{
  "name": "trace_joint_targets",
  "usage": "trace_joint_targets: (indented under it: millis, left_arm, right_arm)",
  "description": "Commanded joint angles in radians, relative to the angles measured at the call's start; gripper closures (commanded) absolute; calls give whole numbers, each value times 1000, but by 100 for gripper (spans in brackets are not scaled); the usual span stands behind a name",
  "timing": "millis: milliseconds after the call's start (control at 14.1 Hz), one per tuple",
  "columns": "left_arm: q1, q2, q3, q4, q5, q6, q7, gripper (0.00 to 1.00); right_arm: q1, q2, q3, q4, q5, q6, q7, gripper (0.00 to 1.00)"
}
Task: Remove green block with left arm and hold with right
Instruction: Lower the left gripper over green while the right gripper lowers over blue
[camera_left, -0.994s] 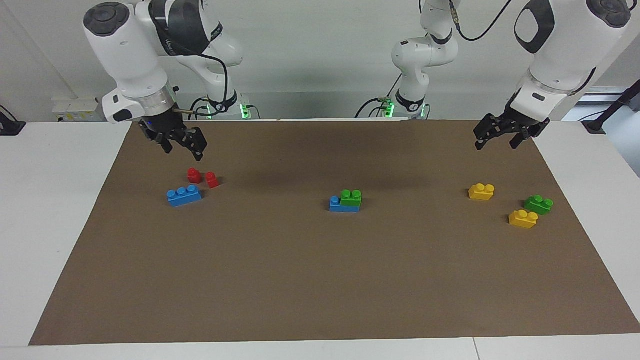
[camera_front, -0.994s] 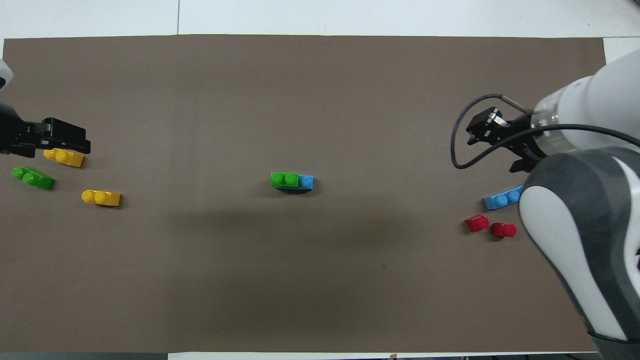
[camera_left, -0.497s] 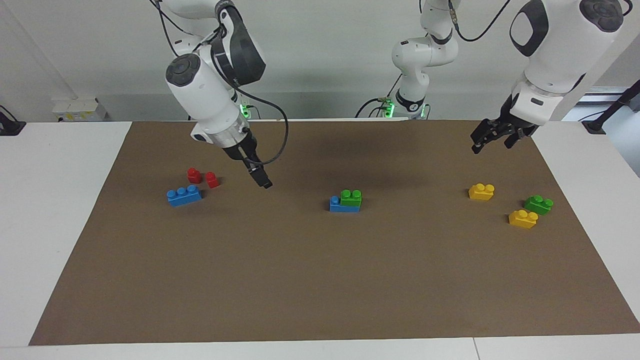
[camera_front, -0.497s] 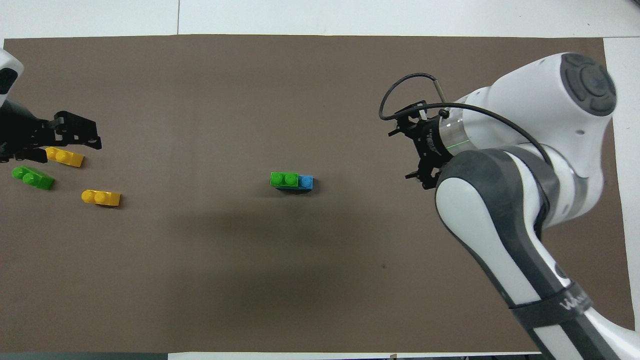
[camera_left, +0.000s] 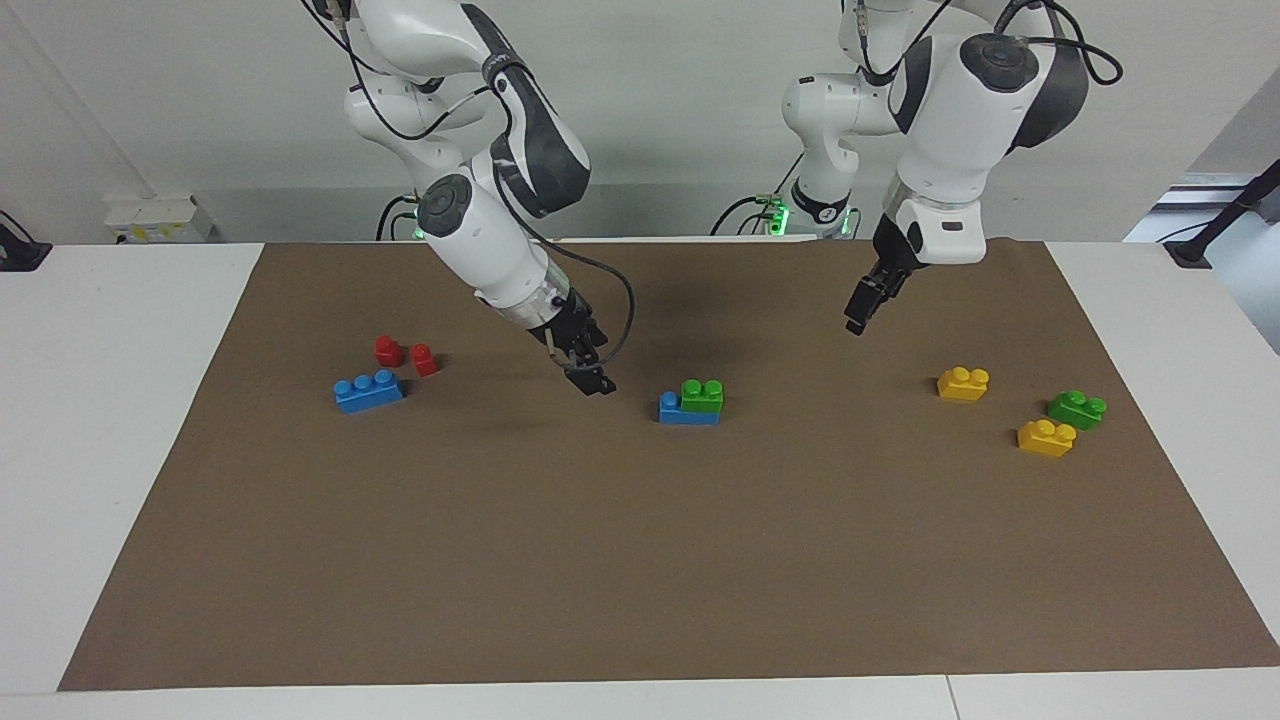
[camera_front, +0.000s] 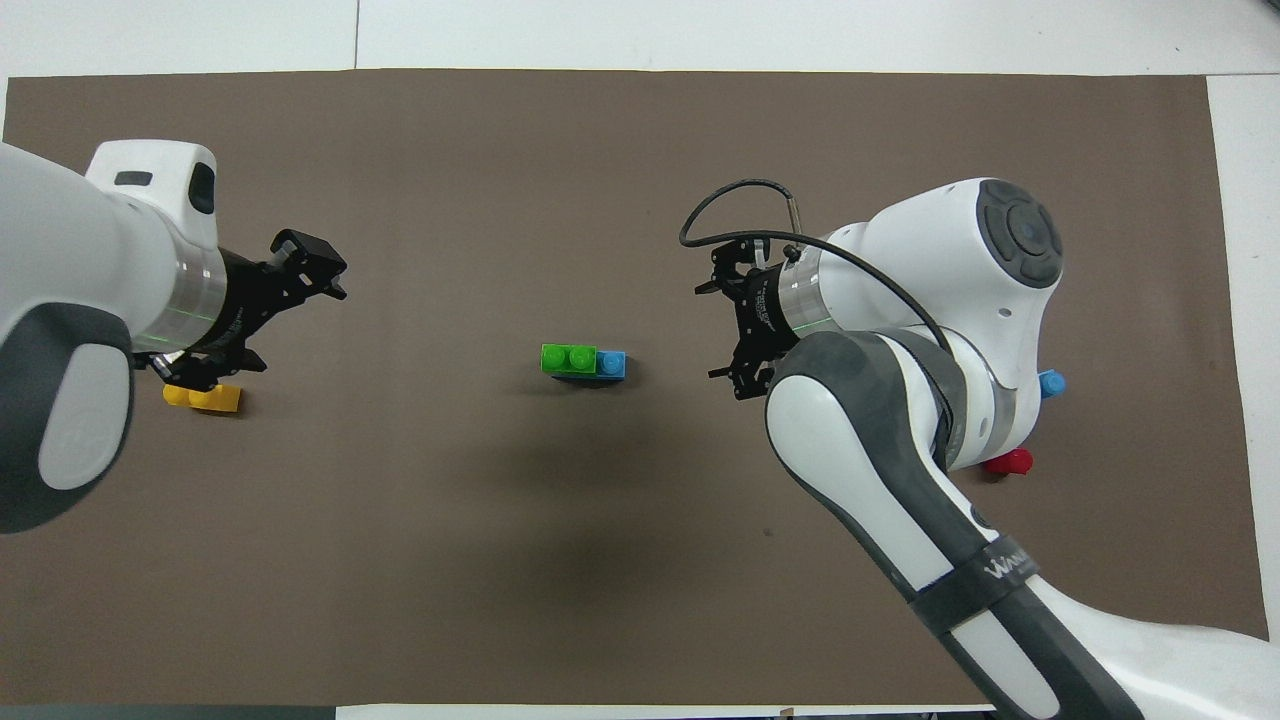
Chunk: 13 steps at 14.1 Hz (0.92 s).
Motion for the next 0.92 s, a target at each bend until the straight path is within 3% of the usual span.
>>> trace_joint_targets:
  millis: [0,284,497,852]
  left_arm:
    - [-61,-45,15,-63,0,33,-273,0]
    - [-161,-33,15,-112,1,93,-562,0]
    - [-236,11,15,-161,1,221,-777,0]
    - [-289,100,17,-181,4,357,-941,0]
  right_arm:
    - [43,6,-2,-76,34,104,12,8]
    - [66,78,-2,-75,91,173,4,8]
    - [94,109,-2,-78,105,233,4,8]
    - [137,153,-2,-79,129,304,5,7]
